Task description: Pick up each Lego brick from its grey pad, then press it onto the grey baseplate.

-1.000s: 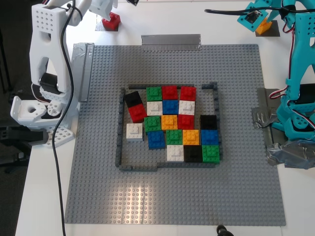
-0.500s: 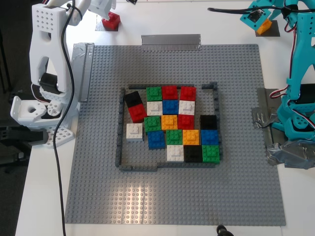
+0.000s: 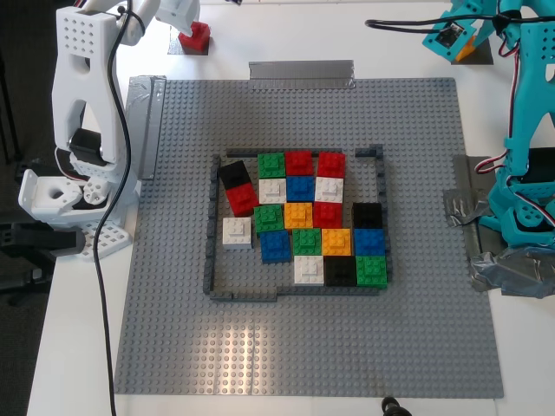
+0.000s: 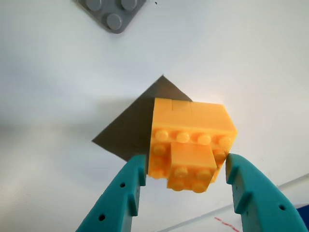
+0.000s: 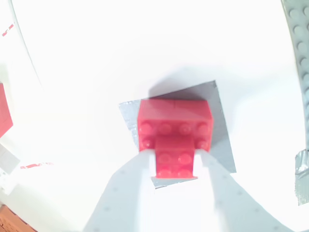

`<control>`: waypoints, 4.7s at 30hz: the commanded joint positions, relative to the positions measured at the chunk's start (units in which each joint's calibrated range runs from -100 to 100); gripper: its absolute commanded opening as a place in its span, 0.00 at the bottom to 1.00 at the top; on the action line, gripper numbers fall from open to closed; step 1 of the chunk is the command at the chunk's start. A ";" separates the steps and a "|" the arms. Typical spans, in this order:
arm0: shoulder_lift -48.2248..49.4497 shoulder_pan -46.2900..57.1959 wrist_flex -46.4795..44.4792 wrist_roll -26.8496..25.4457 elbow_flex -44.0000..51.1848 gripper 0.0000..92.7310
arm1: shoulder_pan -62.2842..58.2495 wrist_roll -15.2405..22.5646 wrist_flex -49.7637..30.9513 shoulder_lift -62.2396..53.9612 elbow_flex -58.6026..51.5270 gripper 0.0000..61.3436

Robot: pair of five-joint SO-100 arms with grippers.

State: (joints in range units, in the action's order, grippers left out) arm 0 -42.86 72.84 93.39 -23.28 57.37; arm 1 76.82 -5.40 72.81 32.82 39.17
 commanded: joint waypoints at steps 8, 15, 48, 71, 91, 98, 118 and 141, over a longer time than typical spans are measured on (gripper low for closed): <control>0.63 0.60 -0.39 -0.23 1.64 0.16 | -4.38 0.10 8.23 -16.59 7.29 0.00; 0.63 0.68 -0.39 -0.28 1.64 0.16 | -6.42 -0.10 17.02 -23.20 9.73 0.00; 30.07 -1.79 6.61 0.06 -17.50 0.00 | -54.51 7.08 25.65 -69.73 -41.74 0.00; 70.24 -27.40 -1.20 11.29 -63.82 0.00 | -105.65 26.86 2.62 -65.26 -59.89 0.00; 72.30 -46.04 -1.69 20.47 -77.91 0.00 | -107.90 21.83 -17.80 -50.07 -64.04 0.00; 69.21 -48.22 -1.85 22.52 -77.91 0.00 | -105.15 20.22 -17.89 -49.64 -65.58 0.00; 68.18 -50.68 -5.92 15.69 -78.54 0.00 | -99.34 16.66 -17.89 -49.47 -67.11 0.00; 60.80 -45.97 -8.04 7.73 -76.55 0.00 | -96.30 15.53 -19.35 -48.95 -69.19 0.00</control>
State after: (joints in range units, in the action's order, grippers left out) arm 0 18.17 26.45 86.35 -15.50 -21.56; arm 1 -20.55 10.53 53.26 -15.63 -31.04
